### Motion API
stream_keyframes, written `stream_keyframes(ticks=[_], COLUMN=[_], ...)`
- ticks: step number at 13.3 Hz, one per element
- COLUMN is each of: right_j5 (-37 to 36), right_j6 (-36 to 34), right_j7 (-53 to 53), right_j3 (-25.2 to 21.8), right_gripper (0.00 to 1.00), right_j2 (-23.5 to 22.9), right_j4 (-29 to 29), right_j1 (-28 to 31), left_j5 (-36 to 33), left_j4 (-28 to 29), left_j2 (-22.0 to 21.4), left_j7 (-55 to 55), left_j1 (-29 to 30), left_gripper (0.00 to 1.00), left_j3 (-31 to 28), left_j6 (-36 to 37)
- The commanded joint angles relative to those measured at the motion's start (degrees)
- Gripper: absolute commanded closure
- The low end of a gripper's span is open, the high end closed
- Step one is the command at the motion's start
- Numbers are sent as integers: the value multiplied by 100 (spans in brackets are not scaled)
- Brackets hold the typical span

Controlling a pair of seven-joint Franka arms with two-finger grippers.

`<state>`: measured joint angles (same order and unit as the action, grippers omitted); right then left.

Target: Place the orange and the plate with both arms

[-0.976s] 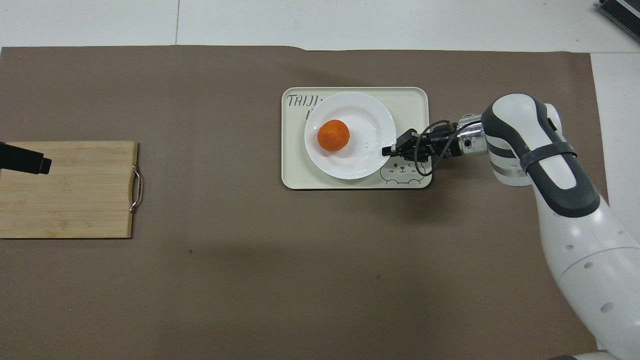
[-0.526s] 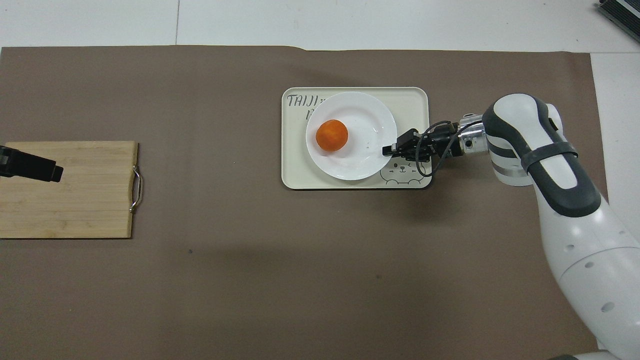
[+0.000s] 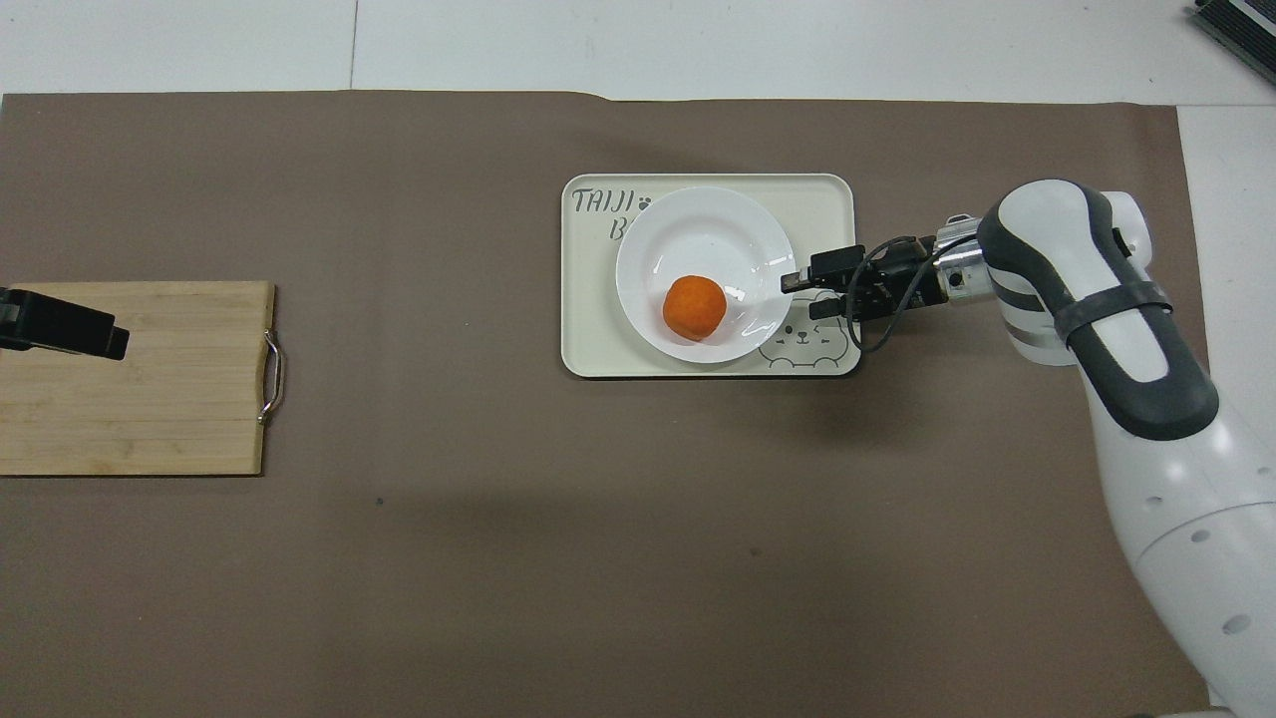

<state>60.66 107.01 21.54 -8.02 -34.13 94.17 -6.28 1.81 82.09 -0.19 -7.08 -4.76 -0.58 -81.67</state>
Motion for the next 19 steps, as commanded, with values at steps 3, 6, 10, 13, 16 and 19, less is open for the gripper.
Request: stream_keyframes(ticks=[3, 6, 10, 13, 16, 19], right_j5=[-1581, -3063, -4543, -5063, -5396, -5608], right_j6=[646, 707, 576, 68, -433, -820], right_j7=[-976, -1405, -1618, -1626, -1635, -1626], right_j3=[55, 64, 90, 64, 46, 37], right_gripper=[0, 0, 0, 0, 0, 0], right_j2=[609, 1100, 1646, 1971, 2340, 2700], right_j4=[-118, -127, -83, -74, -65, -74], right_j1=[-75, -93, -93, -58, 13, 117], left_j5=[-23, -163, -146, -137, -146, -146], left_j4=[-79, -71, -35, -35, -35, -35], left_j2=[-8, -25, -60, -60, -60, -60], left_j7=[66, 13, -22, -13, -4, 5], left_j1=[19, 28, 72, 89, 98, 89], left_gripper=[0, 0, 0, 0, 0, 0], left_j3=[22, 22, 22, 5, -30, -30], left_j6=[81, 124, 142, 107, 107, 89])
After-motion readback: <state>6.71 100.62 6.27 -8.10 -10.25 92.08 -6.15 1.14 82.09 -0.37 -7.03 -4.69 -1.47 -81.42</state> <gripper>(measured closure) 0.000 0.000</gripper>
